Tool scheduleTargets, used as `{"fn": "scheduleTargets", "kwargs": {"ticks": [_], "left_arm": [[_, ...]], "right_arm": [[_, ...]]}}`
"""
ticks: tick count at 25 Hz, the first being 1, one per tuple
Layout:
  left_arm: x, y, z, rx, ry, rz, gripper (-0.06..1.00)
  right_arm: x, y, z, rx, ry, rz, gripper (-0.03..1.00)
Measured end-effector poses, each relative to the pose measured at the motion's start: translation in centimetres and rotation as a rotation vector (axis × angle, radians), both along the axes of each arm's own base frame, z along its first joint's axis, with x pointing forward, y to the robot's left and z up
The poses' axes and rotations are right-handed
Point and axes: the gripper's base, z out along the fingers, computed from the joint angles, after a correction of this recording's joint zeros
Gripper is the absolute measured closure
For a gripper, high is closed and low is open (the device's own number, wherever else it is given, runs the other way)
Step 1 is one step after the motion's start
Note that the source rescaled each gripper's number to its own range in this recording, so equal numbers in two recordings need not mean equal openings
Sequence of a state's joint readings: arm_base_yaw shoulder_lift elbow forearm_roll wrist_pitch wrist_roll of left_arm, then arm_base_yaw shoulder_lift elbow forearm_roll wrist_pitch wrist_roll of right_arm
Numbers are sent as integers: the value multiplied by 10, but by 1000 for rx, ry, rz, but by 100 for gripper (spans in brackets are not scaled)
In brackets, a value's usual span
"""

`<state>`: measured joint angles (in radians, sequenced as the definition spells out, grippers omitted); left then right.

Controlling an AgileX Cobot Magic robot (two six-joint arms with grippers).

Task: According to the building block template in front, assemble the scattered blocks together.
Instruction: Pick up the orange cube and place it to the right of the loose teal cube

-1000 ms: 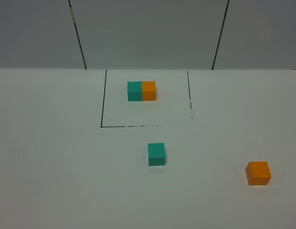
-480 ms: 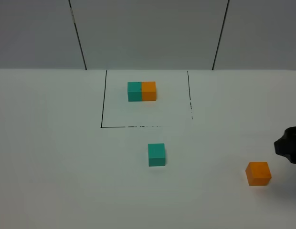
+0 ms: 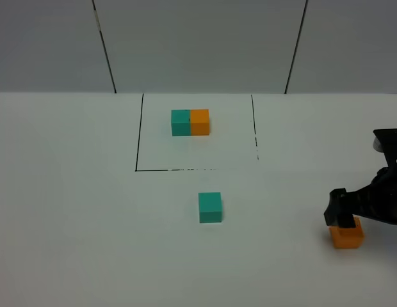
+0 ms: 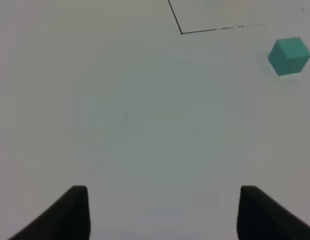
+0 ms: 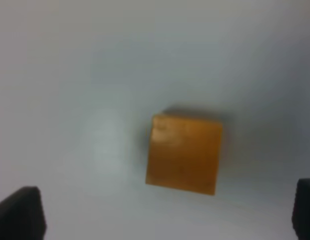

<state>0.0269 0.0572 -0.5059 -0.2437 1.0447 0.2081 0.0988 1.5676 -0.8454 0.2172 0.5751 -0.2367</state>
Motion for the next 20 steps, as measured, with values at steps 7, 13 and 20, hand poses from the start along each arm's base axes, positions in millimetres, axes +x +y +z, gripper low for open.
{"fn": "scheduleTargets", "kwargs": {"ticks": [7,13,20], "left_arm": [[0,0,0,0,0,-1,60],[0,0,0,0,0,-1,60],[0,0,0,1,0,-2,60]], "right_arm": [[11,-1,-21,-14,8,-60,-3],[13,-1,-39,-24,71,-69,-3],[16,-1,-57,-42,114,-61,-3]]}}
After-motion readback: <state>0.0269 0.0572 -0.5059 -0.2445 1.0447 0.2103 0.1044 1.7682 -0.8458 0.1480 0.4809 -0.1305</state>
